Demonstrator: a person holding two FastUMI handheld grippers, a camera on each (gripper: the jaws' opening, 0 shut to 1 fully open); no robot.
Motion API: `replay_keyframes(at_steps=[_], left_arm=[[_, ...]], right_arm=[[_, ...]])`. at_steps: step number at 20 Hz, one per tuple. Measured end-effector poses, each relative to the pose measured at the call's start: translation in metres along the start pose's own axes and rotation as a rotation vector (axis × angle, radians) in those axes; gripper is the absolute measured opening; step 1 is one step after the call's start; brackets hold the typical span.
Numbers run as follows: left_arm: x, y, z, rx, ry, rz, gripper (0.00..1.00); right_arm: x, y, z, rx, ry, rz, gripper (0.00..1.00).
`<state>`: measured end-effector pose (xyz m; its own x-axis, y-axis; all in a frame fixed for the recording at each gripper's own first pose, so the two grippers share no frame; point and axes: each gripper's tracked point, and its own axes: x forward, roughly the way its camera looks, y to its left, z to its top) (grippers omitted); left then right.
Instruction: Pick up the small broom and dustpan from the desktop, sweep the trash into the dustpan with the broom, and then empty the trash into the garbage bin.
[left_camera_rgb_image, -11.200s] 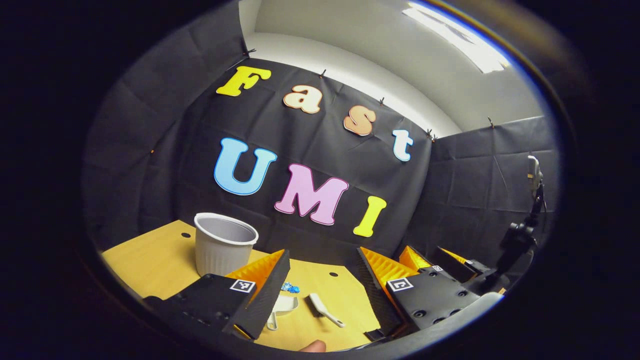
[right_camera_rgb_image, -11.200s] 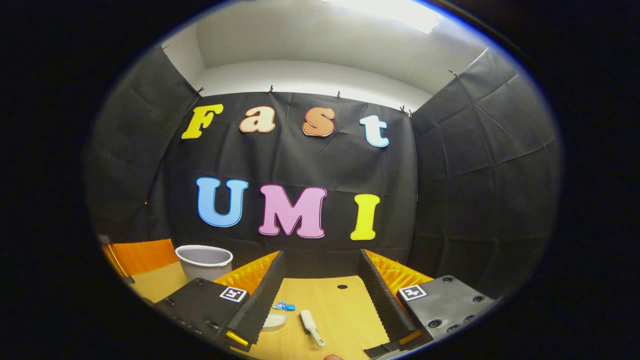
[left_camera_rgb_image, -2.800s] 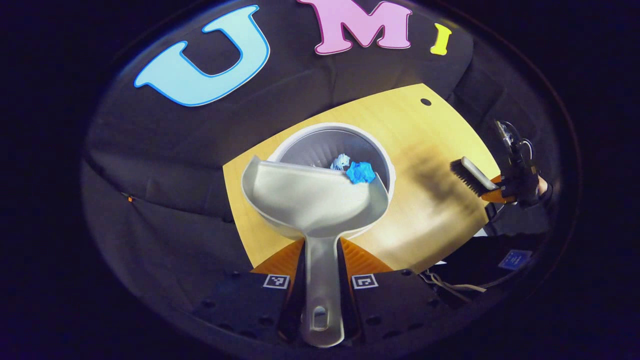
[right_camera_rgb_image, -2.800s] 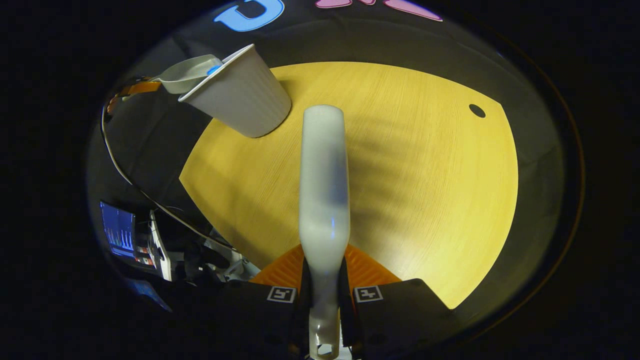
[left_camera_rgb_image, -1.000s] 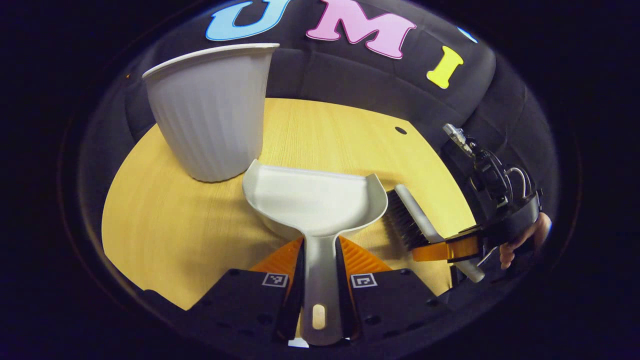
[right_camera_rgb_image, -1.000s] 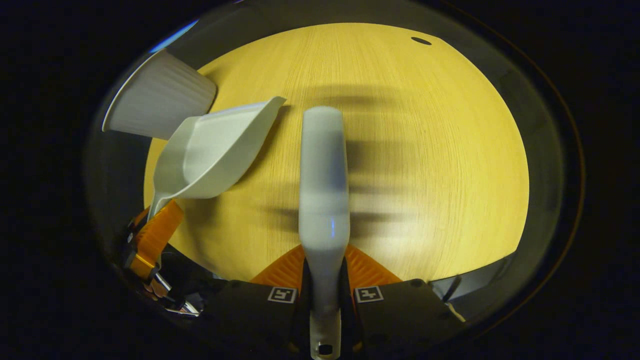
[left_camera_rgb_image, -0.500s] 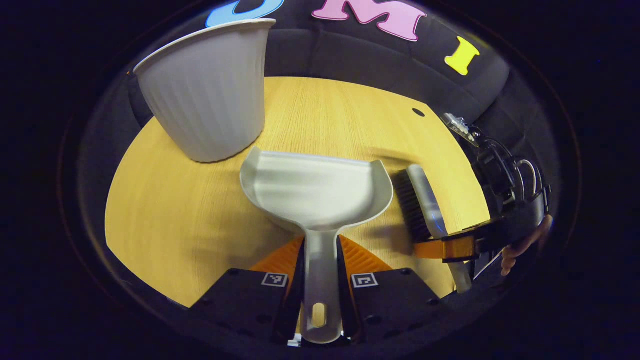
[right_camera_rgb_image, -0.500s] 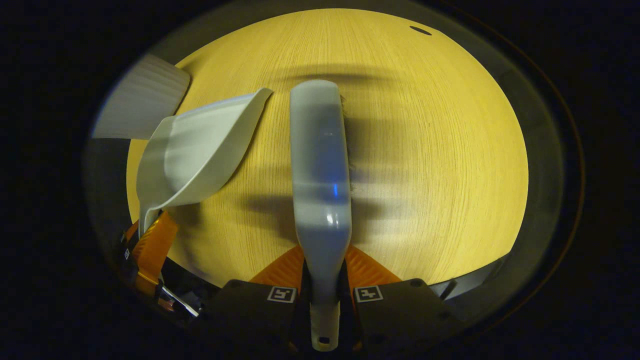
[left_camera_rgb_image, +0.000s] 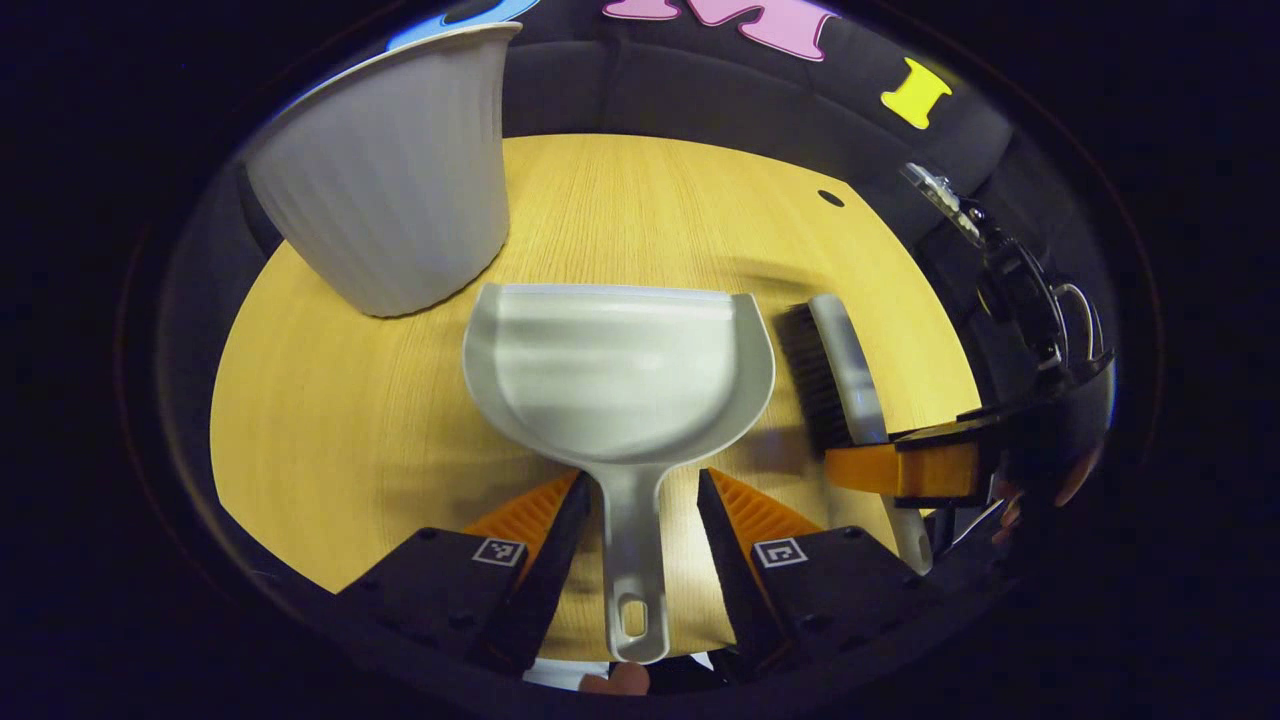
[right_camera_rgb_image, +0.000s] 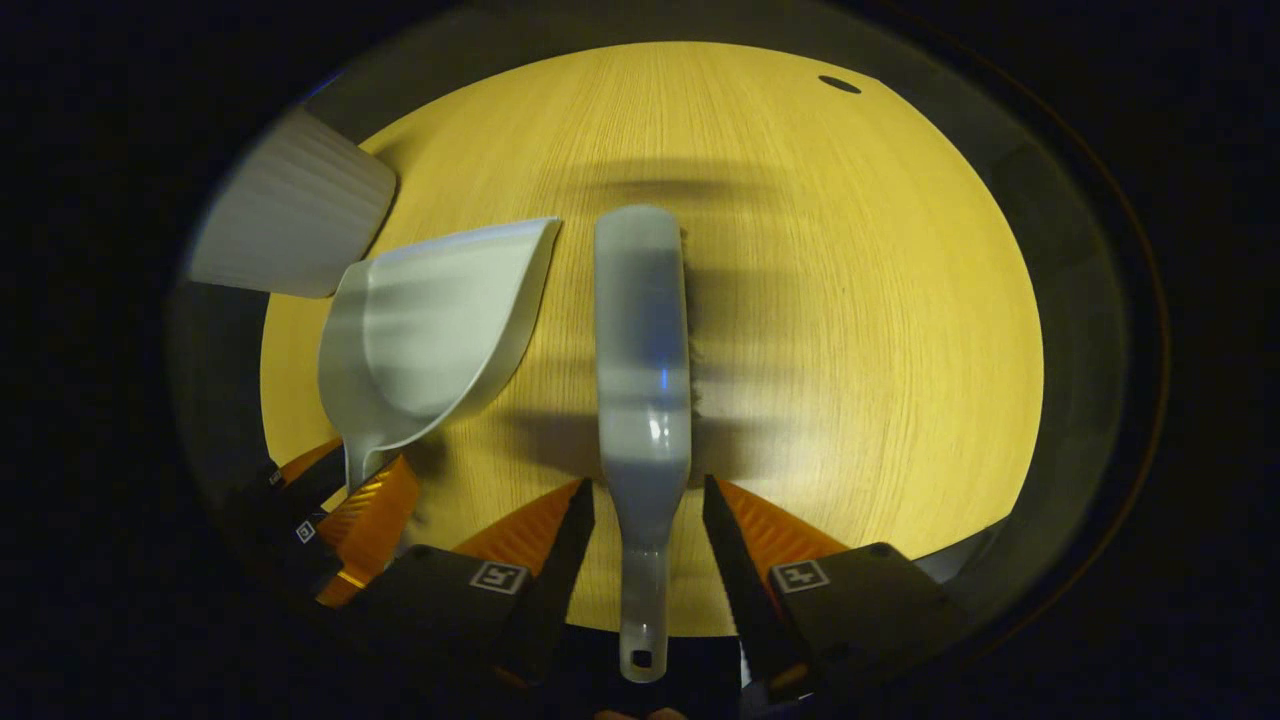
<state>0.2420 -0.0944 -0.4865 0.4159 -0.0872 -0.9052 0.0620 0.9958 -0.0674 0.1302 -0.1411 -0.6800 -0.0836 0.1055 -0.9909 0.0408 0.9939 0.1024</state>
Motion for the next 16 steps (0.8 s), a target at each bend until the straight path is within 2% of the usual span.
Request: replay_keyframes(at_steps=[1,2,3,5,6,7,8,11,13,16], left_arm=[[0.000,-0.002,-0.002,-0.012,0.002,-0.013,0.68],[0.006,-0.003,-0.004,-0.022,-0.006,-0.023,0.72],[0.005,-0.001,-0.005,-0.029,-0.020,-0.025,0.72],[-0.004,0.000,0.001,-0.026,-0.074,-0.027,0.72],[-0.011,0.000,0.004,-0.022,-0.117,-0.033,0.72],[-0.019,-0.001,0.009,-0.012,-0.179,-0.041,0.72],[-0.028,0.000,0.012,-0.001,-0.230,-0.049,0.72],[-0.059,0.000,0.015,0.012,-0.369,-0.099,0.72],[-0.084,0.005,0.015,0.027,-0.534,-0.119,0.72],[-0.097,0.010,0.023,0.103,-0.805,-0.088,0.72]], right_arm=[[-0.007,0.001,0.003,0.004,-0.022,0.004,0.77],[-0.016,0.002,0.004,0.010,-0.045,0.009,0.87],[-0.023,0.002,0.007,0.020,-0.077,0.010,0.96],[-0.048,0.000,0.010,0.037,-0.172,0.002,0.97],[-0.067,-0.002,0.010,0.042,-0.237,-0.009,0.91],[-0.088,-0.003,0.009,0.043,-0.308,-0.019,0.91],[-0.108,-0.002,0.009,0.041,-0.386,-0.021,0.97],[-0.178,0.010,-0.007,0.007,-0.605,-0.029,0.97],[-0.232,0.022,-0.015,-0.011,-0.789,-0.024,0.97],[-0.311,0.044,-0.026,-0.021,-1.123,-0.005,0.97]])
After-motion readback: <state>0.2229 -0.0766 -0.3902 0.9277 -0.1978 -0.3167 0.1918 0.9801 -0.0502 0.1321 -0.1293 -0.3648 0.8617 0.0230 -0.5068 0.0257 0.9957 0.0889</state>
